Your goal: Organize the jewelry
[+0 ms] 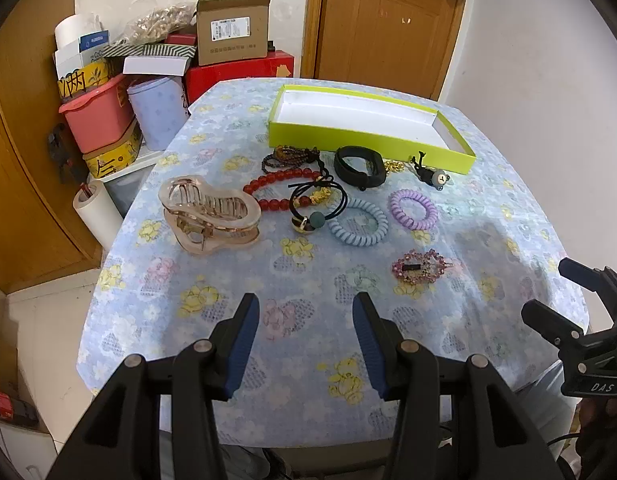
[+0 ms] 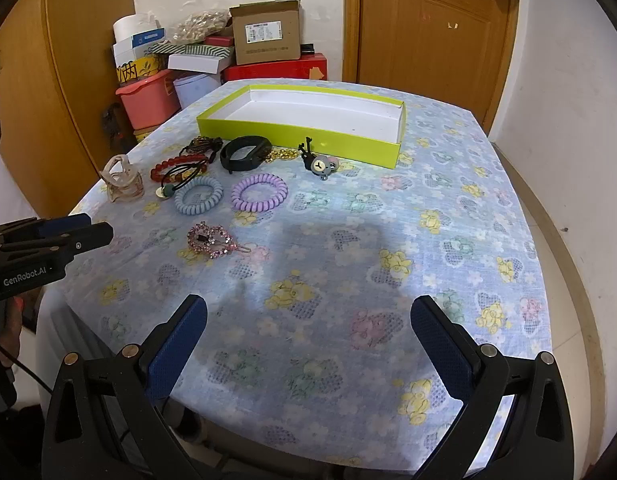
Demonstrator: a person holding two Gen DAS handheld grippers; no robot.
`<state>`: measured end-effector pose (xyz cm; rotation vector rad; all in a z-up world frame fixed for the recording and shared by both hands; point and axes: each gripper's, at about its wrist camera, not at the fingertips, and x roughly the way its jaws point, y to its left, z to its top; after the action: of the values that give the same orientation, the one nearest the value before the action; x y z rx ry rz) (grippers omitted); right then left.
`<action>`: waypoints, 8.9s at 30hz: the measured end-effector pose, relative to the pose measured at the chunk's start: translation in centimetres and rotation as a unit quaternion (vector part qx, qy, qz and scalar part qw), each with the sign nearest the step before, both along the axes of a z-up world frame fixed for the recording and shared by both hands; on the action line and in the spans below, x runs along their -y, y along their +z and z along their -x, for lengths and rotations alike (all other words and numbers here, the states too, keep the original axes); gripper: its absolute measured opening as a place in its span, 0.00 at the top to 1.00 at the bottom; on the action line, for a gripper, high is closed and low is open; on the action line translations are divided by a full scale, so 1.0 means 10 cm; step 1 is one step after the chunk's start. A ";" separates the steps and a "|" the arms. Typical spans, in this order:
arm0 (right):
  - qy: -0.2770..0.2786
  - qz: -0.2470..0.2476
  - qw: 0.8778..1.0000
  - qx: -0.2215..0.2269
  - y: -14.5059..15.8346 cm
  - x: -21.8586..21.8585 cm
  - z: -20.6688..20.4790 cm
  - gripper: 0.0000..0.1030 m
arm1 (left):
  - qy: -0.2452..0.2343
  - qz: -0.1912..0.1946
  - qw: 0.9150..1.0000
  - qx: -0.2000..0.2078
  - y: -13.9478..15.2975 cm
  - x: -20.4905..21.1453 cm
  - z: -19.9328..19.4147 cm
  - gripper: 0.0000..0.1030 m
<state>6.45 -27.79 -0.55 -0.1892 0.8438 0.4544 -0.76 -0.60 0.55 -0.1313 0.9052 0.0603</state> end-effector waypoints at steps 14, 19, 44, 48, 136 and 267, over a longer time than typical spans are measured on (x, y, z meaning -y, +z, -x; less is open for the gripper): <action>0.000 -0.001 1.000 -0.001 0.01 -0.01 0.02 0.01 | -0.004 0.007 1.000 -0.002 0.00 0.01 0.01 0.51; 0.000 -0.001 1.000 0.000 0.02 -0.01 0.03 0.01 | -0.006 0.005 1.000 -0.001 0.00 0.02 0.02 0.51; 0.001 -0.005 1.000 -0.001 0.04 0.00 0.05 0.01 | -0.004 -0.003 1.000 0.003 0.01 0.02 0.04 0.51; 0.003 -0.006 1.000 -0.002 0.05 0.00 0.06 0.01 | -0.002 -0.003 1.000 0.004 0.01 0.02 0.04 0.51; 0.206 -0.012 0.978 -0.009 -0.34 -0.88 -0.43 0.79 | 0.057 -0.010 0.998 0.015 -0.23 -0.75 -0.86 0.62; 0.043 -0.091 0.995 -0.007 0.25 0.01 -0.64 0.74 | -0.021 -0.005 0.997 0.068 0.27 -0.20 -0.53 0.56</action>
<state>12.80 -27.87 1.93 -0.0549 0.8046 0.6108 4.51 1.37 3.21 -0.1051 0.7717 0.0173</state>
